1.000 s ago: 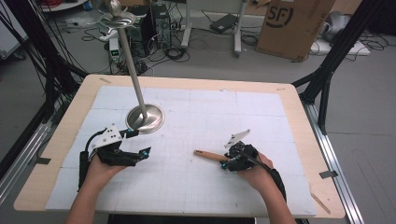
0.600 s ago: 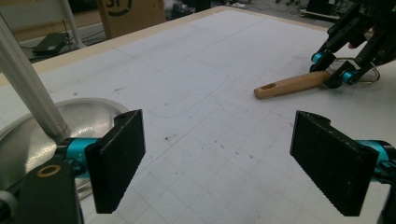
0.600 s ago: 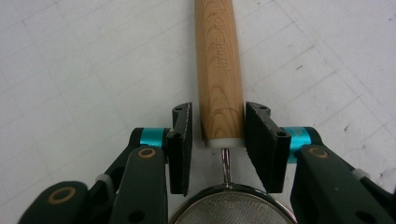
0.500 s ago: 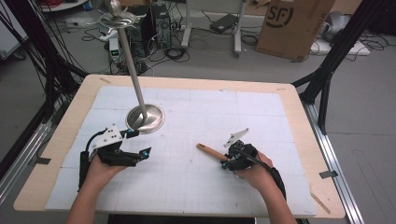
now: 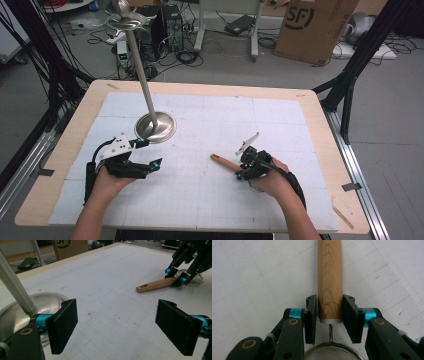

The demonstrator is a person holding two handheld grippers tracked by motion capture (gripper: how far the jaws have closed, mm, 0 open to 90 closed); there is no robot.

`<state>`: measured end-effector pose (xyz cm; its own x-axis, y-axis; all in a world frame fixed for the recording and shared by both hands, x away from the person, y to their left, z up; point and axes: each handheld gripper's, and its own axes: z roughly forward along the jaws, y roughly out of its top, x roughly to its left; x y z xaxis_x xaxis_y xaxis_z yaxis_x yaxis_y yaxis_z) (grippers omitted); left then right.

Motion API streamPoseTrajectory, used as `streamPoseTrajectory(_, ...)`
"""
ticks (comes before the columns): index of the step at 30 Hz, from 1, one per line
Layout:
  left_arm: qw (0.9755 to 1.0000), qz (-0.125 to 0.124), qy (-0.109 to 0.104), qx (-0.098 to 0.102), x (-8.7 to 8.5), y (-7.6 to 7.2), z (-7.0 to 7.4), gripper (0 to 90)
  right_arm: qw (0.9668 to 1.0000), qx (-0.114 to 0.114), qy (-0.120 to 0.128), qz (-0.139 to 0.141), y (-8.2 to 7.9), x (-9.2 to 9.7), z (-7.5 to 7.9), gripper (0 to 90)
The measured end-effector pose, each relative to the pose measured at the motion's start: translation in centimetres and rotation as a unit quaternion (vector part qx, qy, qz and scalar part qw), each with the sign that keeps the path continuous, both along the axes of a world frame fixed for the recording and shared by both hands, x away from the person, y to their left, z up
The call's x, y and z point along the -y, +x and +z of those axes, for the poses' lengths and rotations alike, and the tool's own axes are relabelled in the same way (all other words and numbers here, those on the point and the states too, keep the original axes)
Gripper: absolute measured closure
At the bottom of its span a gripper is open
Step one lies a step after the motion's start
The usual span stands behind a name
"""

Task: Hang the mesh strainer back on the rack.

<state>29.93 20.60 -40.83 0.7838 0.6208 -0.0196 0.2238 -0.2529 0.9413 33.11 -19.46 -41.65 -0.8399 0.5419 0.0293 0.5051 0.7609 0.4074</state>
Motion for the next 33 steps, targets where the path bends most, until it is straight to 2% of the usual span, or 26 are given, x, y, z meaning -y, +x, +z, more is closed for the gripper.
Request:
streamPoseTrajectory(5, 1.0000, -0.003, 0.004, -0.002, 0.1, 0.0, -0.1, 18.8, 1.0000, -0.004, -0.002, 0.003, 0.2, 0.0, 0.0, 67.5)
streamPoseTrajectory(18, 1.0000, -0.003, 0.005, -0.002, 0.0, 0.1, -0.1, 18.9, 0.9997, 0.016, -0.014, 0.014, -0.1, -0.4, 0.1, 68.4)
streamPoseTrajectory(25, 1.0000, -0.002, 0.003, -0.003, -0.1, 0.1, -0.1, 18.9, 0.9986, 0.044, 0.021, 0.020, -0.6, -0.7, 1.1, 68.4)
streamPoseTrajectory(28, 1.0000, 0.000, 0.000, -0.002, -0.1, 0.0, 0.0, 18.9, 0.9968, 0.063, 0.041, 0.027, -0.8, -0.7, 1.7, 68.3)
streamPoseTrajectory(33, 1.0000, -0.001, 0.001, -0.001, -0.1, 0.0, 0.0, 18.9, 0.9936, 0.080, 0.074, 0.027, -1.2, -0.8, 2.8, 68.3)
